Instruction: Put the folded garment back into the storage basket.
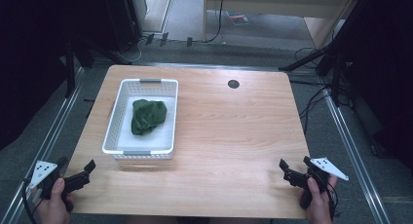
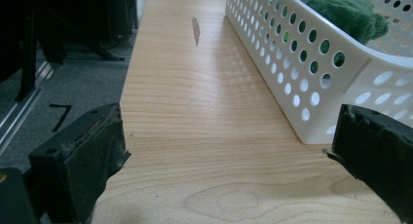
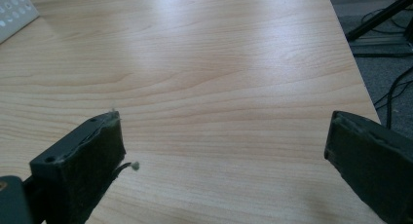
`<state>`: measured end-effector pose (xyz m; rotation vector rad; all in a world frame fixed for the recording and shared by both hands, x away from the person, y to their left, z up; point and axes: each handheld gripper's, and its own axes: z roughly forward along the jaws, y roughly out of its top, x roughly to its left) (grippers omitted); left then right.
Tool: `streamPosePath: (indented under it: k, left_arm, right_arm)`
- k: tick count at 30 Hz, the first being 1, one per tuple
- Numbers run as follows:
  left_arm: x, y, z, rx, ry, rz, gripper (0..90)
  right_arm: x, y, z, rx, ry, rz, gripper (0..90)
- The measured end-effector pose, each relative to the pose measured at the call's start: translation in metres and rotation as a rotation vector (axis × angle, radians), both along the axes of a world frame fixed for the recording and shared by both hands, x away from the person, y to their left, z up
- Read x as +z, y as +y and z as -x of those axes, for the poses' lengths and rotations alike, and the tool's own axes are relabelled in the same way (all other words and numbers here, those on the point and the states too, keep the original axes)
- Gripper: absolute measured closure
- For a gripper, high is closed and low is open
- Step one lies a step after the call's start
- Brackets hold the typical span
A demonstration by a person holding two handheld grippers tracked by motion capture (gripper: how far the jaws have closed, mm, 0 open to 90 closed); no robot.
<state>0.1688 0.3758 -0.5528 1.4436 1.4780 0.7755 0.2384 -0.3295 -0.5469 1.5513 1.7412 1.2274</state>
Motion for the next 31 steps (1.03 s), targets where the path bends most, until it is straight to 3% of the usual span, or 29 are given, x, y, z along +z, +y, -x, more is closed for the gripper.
streamPosePath:
  k: [7, 10, 26, 31]
  left_arm:
    - [0.0004, -0.0047, -0.0003, 0.022, -0.001, -0.036, 2.5]
    - [0.0003, -0.0058, -0.0017, 0.027, 0.009, -0.032, 6.9]
    - [0.0002, -0.0032, -0.0027, 0.027, 0.024, -0.004, 6.9]
    - [0.0002, -0.0031, -0.0016, 0.066, 0.014, -0.001, 6.8]
  right_arm:
    - [0.0001, -0.0002, 0.0001, -0.001, -0.001, -0.002, 1.2]
    - [0.0, -0.0002, 0.0001, 0.001, -0.001, -0.001, 1.2]
    - [0.0, 0.0, 0.0, 0.002, -0.001, 0.002, 1.2]
    - [0.0001, 0.0003, 0.0, 0.002, -0.001, 0.002, 1.2]
